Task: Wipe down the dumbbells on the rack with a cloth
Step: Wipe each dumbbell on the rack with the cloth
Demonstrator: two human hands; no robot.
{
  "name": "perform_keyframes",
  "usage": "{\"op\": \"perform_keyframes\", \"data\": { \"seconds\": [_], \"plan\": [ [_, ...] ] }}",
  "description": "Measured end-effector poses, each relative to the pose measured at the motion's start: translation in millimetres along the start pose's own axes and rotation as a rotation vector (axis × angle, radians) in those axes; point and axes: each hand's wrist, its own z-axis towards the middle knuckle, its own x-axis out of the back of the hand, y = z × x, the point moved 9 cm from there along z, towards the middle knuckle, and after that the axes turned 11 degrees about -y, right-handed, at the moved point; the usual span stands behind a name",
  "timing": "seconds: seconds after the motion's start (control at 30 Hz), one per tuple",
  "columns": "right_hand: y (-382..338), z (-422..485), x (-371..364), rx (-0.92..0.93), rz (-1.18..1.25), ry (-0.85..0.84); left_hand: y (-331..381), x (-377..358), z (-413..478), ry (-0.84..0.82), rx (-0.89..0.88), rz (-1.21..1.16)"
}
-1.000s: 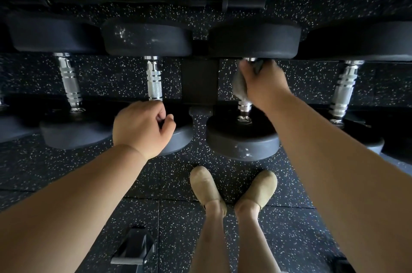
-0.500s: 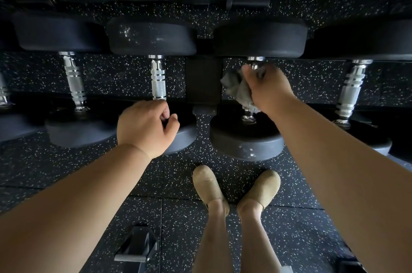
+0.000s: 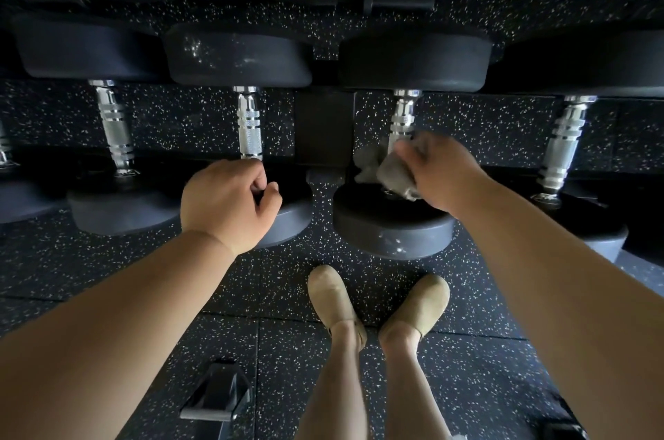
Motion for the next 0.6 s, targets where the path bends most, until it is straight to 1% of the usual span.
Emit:
{"op": "perform_keyframes", "data": {
  "seconds": [0.07, 0.1, 0.17, 0.27, 0.33, 0.4, 0.43, 0.53, 0.6],
  "plan": [
    [14.8, -19.9, 16.6, -0.037, 0.162, 0.139, 1.0, 0.6, -0.6, 0.01, -0.001, 0.003],
    [21.6, -34.9, 24.1, -0.035, 0.19, 0.211, 1.5, 1.2, -0.8, 0.016, -0.002, 0.004],
    [31.4, -66.3, 28.4, 0.006, 0.157, 0.288, 1.7, 3.2, -1.5, 0.034, -0.003, 0.012],
    [34.9, -110.0, 17.3, 0.127, 0.137, 0.367, 2.0, 4.0, -2.2, 0.044, 0.0, 0.026],
    [27.3, -124.7, -0.6, 0.244, 0.052, 0.405, 0.7, 2.2, -1.1, 0.027, 0.01, 0.018],
    [11.2, -126.6, -33.3, 0.371, -0.102, 0.391, -0.2, 1.3, -1.1, 0.017, 0.011, -0.004],
    [2.4, -125.2, -47.9, 0.398, -0.156, 0.401, 0.8, 2.0, -1.1, 0.019, 0.002, -0.008],
    [-27.7, -122.1, -71.6, 0.359, -0.238, 0.517, 3.6, 3.8, -1.4, 0.021, -0.011, -0.004],
    [-56.7, -119.4, -90.6, 0.409, -0.314, 0.51, 4.8, 3.9, -1.5, 0.014, -0.013, 0.008]
  ]
}}
